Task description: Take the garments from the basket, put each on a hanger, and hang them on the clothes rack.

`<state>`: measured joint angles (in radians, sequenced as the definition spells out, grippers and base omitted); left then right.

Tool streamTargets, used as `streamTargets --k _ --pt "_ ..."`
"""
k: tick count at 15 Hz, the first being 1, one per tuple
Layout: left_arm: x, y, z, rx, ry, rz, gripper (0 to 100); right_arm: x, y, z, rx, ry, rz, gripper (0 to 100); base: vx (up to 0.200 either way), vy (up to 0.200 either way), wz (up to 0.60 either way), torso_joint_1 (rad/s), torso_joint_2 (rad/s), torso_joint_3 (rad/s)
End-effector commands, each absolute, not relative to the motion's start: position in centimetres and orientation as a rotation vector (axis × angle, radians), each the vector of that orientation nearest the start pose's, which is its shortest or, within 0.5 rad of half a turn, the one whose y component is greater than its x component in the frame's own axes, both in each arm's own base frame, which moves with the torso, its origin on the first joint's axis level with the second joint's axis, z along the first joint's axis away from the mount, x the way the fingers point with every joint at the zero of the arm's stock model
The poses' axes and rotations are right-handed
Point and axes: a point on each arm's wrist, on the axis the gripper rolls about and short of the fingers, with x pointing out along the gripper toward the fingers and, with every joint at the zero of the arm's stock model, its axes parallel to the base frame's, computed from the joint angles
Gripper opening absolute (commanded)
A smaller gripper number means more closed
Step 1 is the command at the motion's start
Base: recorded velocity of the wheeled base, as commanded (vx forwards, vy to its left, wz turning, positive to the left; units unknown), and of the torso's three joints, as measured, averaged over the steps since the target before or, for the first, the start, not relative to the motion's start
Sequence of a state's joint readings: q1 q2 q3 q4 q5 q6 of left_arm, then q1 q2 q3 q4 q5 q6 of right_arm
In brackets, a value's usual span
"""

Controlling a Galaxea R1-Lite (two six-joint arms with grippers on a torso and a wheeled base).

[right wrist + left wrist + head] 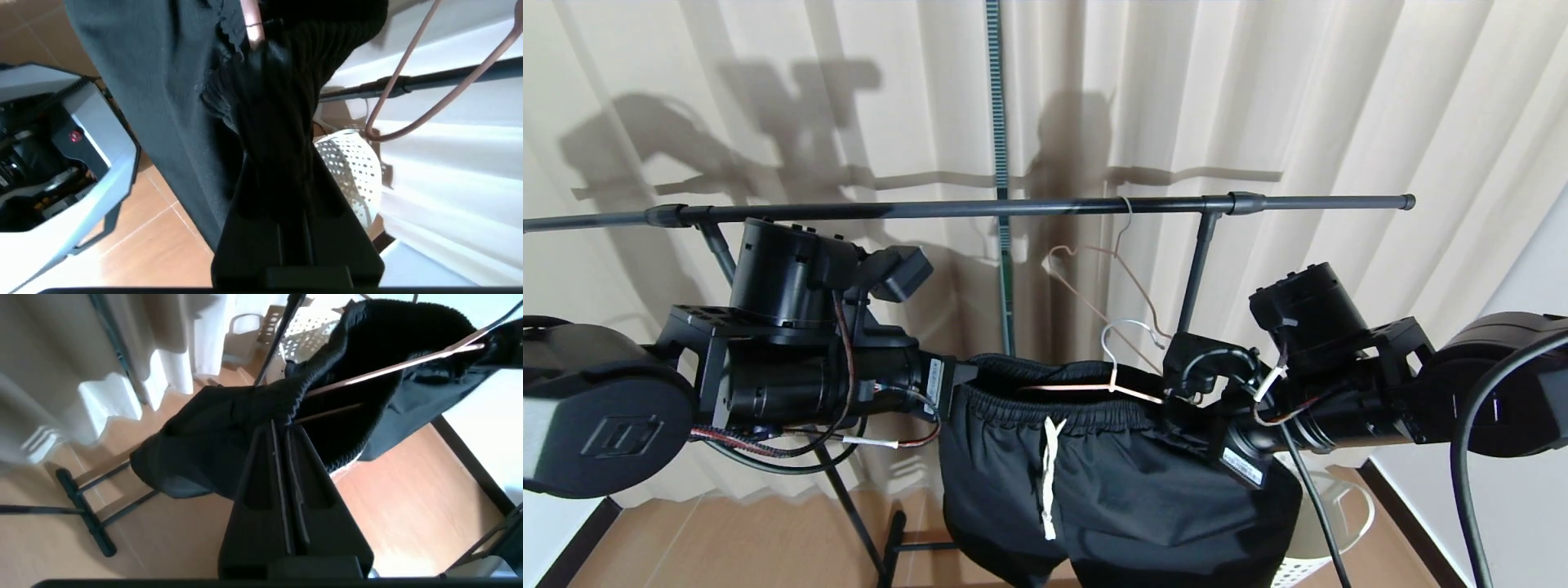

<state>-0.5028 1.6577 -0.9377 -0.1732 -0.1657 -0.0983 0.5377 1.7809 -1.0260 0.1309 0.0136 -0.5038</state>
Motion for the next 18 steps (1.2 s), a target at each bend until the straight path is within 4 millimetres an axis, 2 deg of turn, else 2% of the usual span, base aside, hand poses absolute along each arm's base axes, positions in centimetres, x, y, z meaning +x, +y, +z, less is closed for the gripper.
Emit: streamTargets --k 1,4,6,10,18 --pt "25.8 -15.2 18.7 0.008 0.581 -0.632 0 26.2 16.0 14.8 -0.688 0.726 0.733 0 0.0 0.0 0.0 0.0 0.0 0.0" --pt "27.5 -16.5 17.8 0.047 0.595 -0.544 0 25.2 15.4 15.3 -0.663 0.673 0.732 0 0.0 0.0 0.0 0.0 0.0 0.0" --pt "27.5 -17.1 18.0 0.051 0.586 -0.55 0 24.8 15.6 15.3 -0.661 0.64 0.739 0 0.0 0.0 0.0 0.0 0.0 0.0" --pt "26.1 -18.1 18.1 0.07 0.588 -0.595 0 24.8 16.3 14.9 -0.603 0.637 0.731 0 0.0 0.0 0.0 0.0 0.0 0.0" --pt "23.1 -16.3 18.1 0.217 0.553 -0.631 0 25.8 17.2 14.6 -0.477 0.596 0.714 0 0.0 0.0 0.0 0.0 0.0 0.0"
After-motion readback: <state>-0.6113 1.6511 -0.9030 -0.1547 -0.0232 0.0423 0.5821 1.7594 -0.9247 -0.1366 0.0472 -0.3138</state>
